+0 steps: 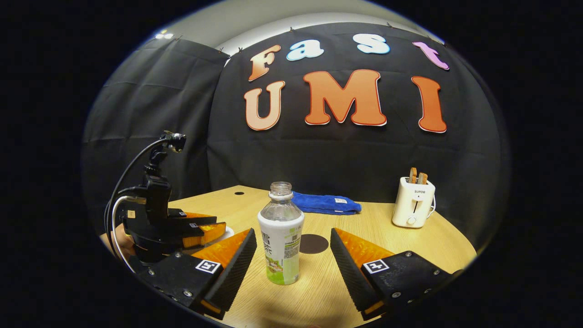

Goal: Open the teacup lid with one hand, grasp the water bottle and pour water into the teacup with the other hand; after pouring, place the water bottle on the coaster and then close the teacup lid.

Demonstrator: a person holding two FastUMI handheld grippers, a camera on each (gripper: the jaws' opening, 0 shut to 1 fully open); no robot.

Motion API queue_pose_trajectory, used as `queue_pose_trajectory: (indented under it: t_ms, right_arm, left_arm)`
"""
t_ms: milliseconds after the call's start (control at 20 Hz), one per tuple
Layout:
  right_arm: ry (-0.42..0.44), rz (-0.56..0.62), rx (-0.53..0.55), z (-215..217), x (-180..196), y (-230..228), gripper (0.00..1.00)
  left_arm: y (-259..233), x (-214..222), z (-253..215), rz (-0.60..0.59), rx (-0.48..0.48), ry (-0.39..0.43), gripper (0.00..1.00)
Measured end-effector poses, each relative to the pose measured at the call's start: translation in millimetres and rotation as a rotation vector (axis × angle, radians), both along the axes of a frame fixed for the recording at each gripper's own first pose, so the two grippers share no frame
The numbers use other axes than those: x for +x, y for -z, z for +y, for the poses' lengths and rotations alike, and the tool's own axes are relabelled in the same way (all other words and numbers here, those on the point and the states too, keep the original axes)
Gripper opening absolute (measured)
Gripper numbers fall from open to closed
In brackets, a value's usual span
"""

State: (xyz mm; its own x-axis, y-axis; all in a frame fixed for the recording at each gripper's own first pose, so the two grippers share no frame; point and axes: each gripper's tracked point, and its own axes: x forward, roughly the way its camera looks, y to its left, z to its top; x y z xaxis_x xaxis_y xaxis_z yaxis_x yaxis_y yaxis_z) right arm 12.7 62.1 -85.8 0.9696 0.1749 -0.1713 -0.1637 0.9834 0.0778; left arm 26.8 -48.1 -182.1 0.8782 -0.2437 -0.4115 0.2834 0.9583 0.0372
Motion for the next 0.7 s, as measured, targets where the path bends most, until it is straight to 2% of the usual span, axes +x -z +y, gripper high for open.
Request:
queue_pose_trajectory:
  t_ms: [150,200,250,400,450,500,700]
  right_arm:
    - [-0.001,0.007,0.002,0,2,3,0.98]
    - [-0.002,0.012,0.0,1,3,4,0.98]
    - [-0.002,0.017,-0.001,2,4,5,0.98]
    - [-0.008,0.034,-0.007,5,7,11,0.98]
    - [-0.012,0.037,-0.011,7,7,12,0.98]
    - [-0.012,0.042,-0.017,8,9,14,0.98]
    - [-0.017,0.079,-0.043,16,18,29,0.98]
  left_arm:
    - [-2,2,-1,-0.003,0.009,0.008,0.41]
    - [-4,2,1,-0.01,0.006,0.003,0.45]
    - [-1,5,-1,-0.005,0.009,0.005,0.33]
    - [-7,6,3,-0.025,-0.01,-0.014,0.33]
    - [-12,8,7,-0.046,-0.019,-0.026,0.36]
    - [-19,8,10,-0.066,-0.026,-0.037,0.33]
    - [-46,10,34,-0.136,-0.045,-0.104,0.33]
